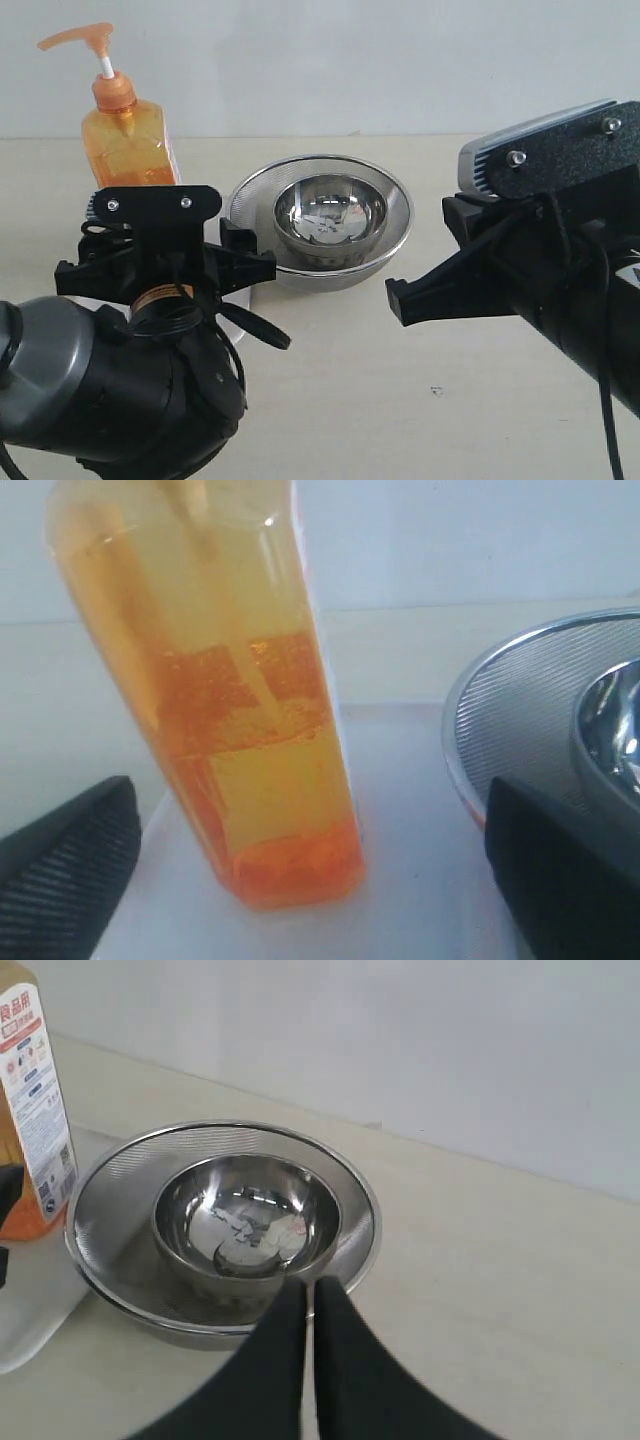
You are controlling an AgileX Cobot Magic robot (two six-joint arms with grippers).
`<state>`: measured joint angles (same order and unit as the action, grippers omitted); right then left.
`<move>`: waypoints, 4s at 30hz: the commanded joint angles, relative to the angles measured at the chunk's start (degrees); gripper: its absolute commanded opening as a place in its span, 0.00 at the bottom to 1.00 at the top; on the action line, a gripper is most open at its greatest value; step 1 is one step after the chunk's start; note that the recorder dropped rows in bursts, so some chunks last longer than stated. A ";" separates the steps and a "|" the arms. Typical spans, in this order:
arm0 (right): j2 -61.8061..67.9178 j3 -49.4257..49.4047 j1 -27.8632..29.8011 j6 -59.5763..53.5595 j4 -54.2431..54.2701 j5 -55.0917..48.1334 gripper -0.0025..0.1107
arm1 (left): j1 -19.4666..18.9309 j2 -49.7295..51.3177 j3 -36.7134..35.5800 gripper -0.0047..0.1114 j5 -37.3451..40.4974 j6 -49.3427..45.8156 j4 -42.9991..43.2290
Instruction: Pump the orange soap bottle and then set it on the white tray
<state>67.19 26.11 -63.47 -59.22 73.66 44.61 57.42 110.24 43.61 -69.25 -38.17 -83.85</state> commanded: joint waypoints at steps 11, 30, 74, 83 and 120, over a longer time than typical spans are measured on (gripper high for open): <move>0.08 -0.33 -0.05 0.77 -1.59 -0.40 0.02 | -2.08 -2.15 -3.26 0.95 -0.71 5.97 0.98; 0.08 -0.33 -0.05 0.93 -2.24 -1.50 0.02 | -11.44 -2.24 -2.23 0.95 -0.71 8.67 11.72; 0.08 -0.33 -0.05 0.72 -2.70 -2.42 0.02 | -16.22 -0.75 -1.30 0.48 -0.53 -1.31 22.26; 0.08 -0.33 -0.05 0.72 -2.70 -2.42 0.02 | -16.22 -0.75 -1.30 0.48 0.79 -0.03 21.65; 0.08 -0.33 -0.05 -0.61 -2.49 -4.12 0.02 | -17.55 -3.79 -12.88 0.61 -0.71 12.90 33.74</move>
<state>67.29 26.11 -63.47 -59.33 71.35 40.51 40.01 106.43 31.44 -72.48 -24.17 -49.70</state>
